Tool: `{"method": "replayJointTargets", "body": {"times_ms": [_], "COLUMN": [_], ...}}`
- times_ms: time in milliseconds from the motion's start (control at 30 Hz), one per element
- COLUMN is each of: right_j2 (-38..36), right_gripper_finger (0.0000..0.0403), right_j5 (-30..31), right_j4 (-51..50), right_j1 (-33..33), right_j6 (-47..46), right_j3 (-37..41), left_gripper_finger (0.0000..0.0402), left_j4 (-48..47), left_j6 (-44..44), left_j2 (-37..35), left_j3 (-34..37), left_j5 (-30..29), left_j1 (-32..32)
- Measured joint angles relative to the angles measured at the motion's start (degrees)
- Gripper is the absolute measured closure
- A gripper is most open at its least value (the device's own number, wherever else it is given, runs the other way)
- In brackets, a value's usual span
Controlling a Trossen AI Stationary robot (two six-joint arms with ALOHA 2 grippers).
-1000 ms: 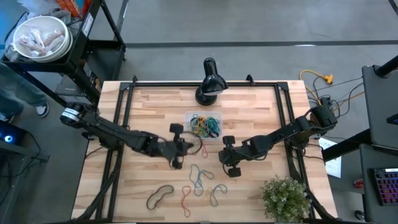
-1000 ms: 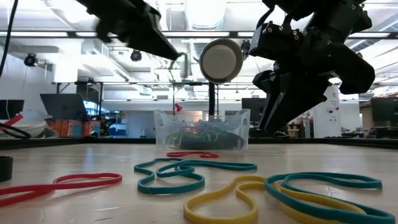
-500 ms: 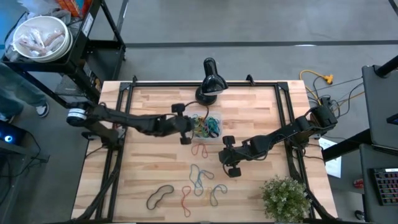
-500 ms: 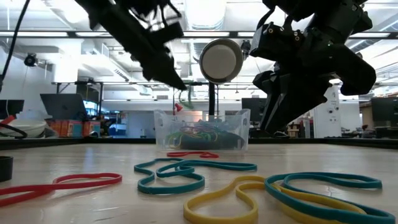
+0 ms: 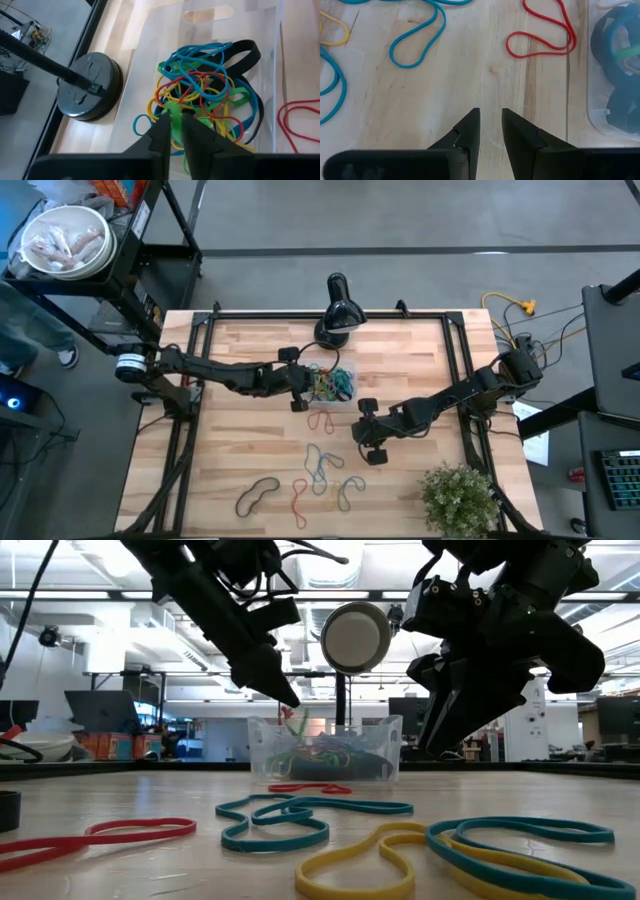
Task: Pick and place rubber bands into bin
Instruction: Put the green rubber band into the transparent bin, then put the black rubber band into the transparent bin
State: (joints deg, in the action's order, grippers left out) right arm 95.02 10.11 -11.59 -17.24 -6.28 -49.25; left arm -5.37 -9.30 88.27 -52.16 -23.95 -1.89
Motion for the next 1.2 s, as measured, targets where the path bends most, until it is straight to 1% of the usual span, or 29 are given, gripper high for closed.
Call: {"method": "replayJointTargets", "body": {"times_ms": [167, 267, 367, 533, 733, 867, 1033, 1200], "right_j2": [0.0, 0.0, 0.0, 0.0, 0.0, 0.0, 0.0, 0.0], "right_gripper_finger": [0.0334, 0.0335, 0.0335, 0.0335, 0.0335, 0.0335, 0.0335, 0.0335], "right_j5": [0.0, 0.0, -0.01, -0.04, 0.09, 0.33, 0.33, 0.35], "right_j4": [0.04, 0.04, 0.04, 0.06, 0.03, 0.24, 1.11, 2.37], "right_j1": [-0.02, 0.0, -0.01, -0.02, 0.0, 0.01, 0.03, 0.0], "right_j6": [0.02, 0.1, 0.22, 0.32, 1.01, 1.44, 1.49, 1.62], "right_j3": [0.0, 0.0, 0.0, 0.29, 1.21, 1.97, 2.73, 2.99], "left_gripper_finger": [0.0316, 0.029, 0.0275, 0.0272, 0.0272, 0.0272, 0.0272, 0.0272], "left_j4": [0.04, -0.16, -4.95, -18.63, -28.68, -30.37, -29.51, -25.85], "left_j6": [0.03, 0.11, 1.46, 7.61, 13.76, 18.7, 24.61, 29.83], "left_j2": [0.0, -0.19, -1.68, -5.08, -7.92, -8.28, -7.61, -6.04], "left_j3": [-0.02, -0.45, -2.19, -5.15, -5.33, -5.08, -4.61, -4.08], "left_j5": [0.16, 0.2, 2.67, 9.42, 14.34, 16.37, 16.5, 16.47], "left_j1": [0.0, 0.27, 1.19, 4.3, 12.43, 18.44, 25.03, 29.68]}}
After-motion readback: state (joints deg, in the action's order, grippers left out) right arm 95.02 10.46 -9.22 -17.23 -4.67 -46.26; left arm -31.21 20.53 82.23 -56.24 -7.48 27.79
